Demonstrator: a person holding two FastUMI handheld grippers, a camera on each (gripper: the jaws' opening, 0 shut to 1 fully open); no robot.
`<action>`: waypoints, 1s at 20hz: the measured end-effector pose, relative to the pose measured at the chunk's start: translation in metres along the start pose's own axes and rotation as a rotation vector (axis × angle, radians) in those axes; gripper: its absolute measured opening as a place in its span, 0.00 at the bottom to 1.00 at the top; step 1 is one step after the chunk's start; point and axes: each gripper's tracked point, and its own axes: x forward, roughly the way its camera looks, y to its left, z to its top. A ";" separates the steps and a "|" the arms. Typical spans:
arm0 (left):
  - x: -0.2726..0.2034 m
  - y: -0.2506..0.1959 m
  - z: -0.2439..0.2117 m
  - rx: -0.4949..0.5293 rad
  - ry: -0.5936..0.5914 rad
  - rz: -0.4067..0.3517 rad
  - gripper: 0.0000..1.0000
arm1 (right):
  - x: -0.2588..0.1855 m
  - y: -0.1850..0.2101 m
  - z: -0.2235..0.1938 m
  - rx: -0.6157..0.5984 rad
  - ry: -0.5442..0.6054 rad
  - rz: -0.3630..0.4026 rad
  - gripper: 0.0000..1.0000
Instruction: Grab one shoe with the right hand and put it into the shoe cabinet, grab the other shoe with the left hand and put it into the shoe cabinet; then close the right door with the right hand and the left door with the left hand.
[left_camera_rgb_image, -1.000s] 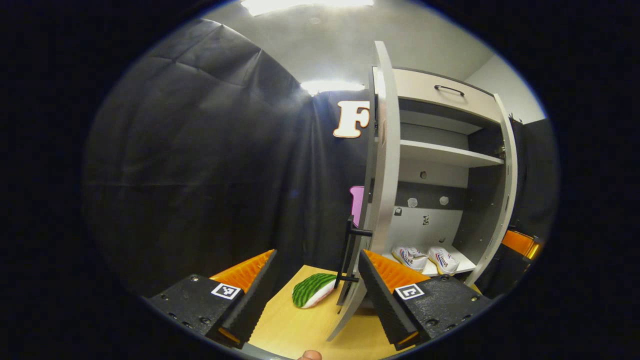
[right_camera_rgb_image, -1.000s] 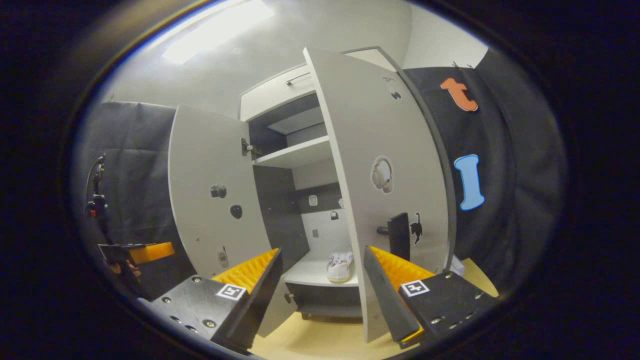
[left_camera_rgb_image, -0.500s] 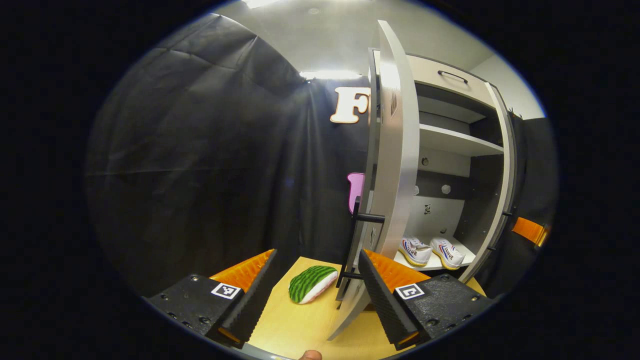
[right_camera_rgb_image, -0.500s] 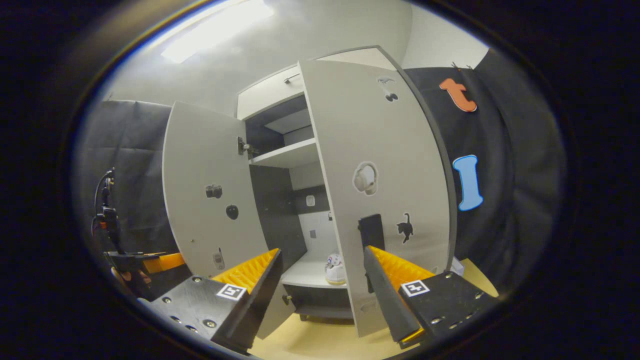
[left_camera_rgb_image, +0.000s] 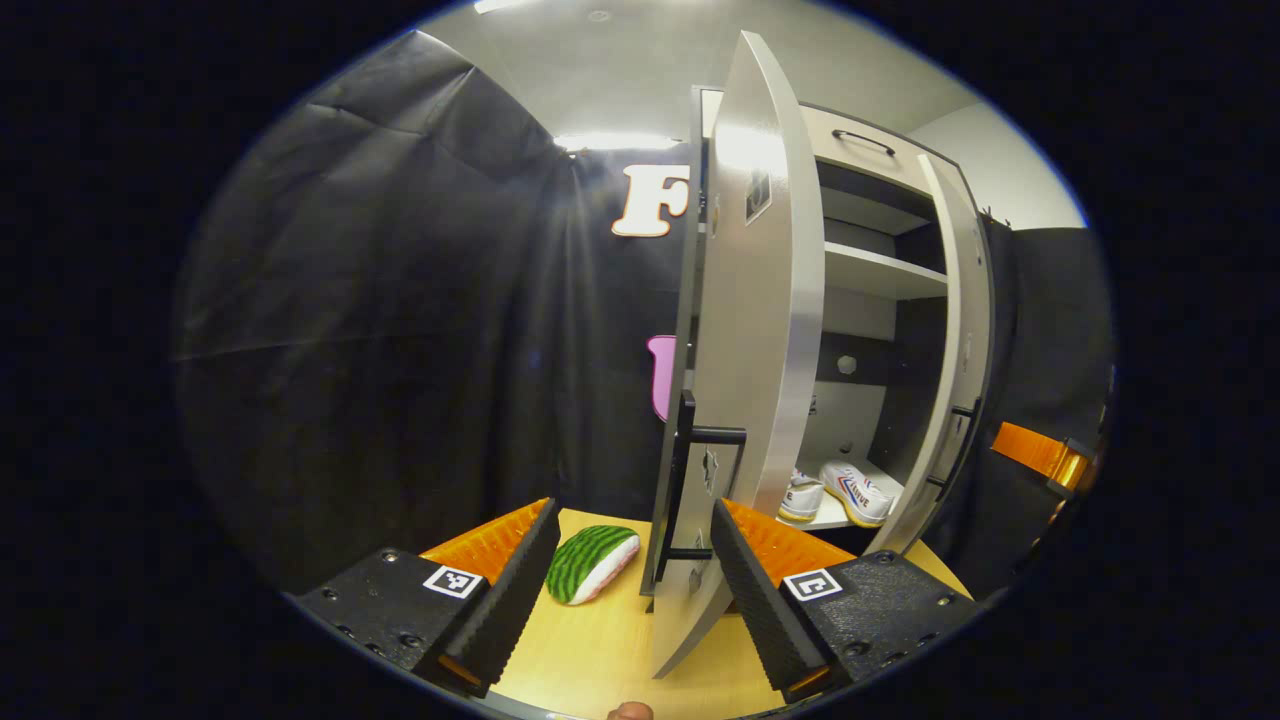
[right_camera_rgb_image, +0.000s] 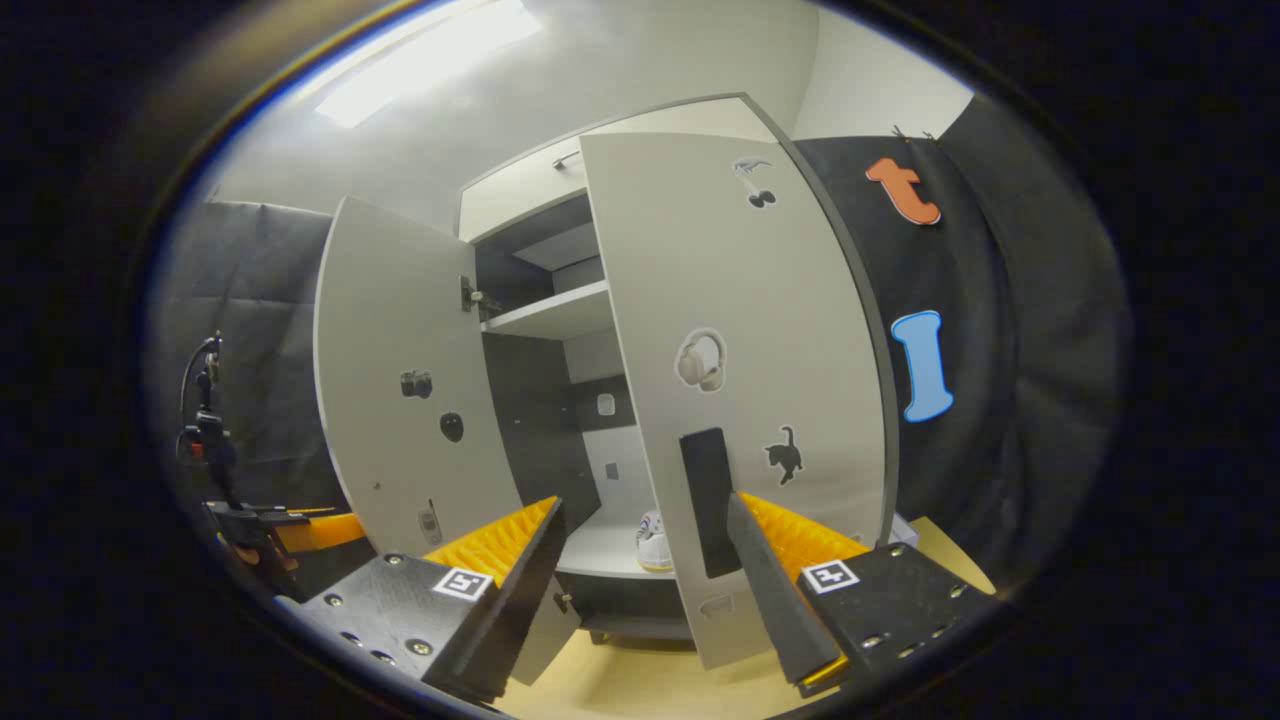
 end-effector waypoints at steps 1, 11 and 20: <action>-0.001 -0.011 -0.001 0.007 0.000 -0.023 0.94 | 0.000 0.000 0.000 -0.001 -0.001 -0.004 0.96; 0.020 -0.078 -0.003 -0.001 0.005 -0.198 0.94 | -0.028 -0.045 0.017 -0.015 -0.027 -0.125 0.96; 0.028 -0.114 -0.001 -0.013 -0.014 -0.293 0.95 | -0.034 -0.062 0.026 -0.032 -0.039 -0.164 0.96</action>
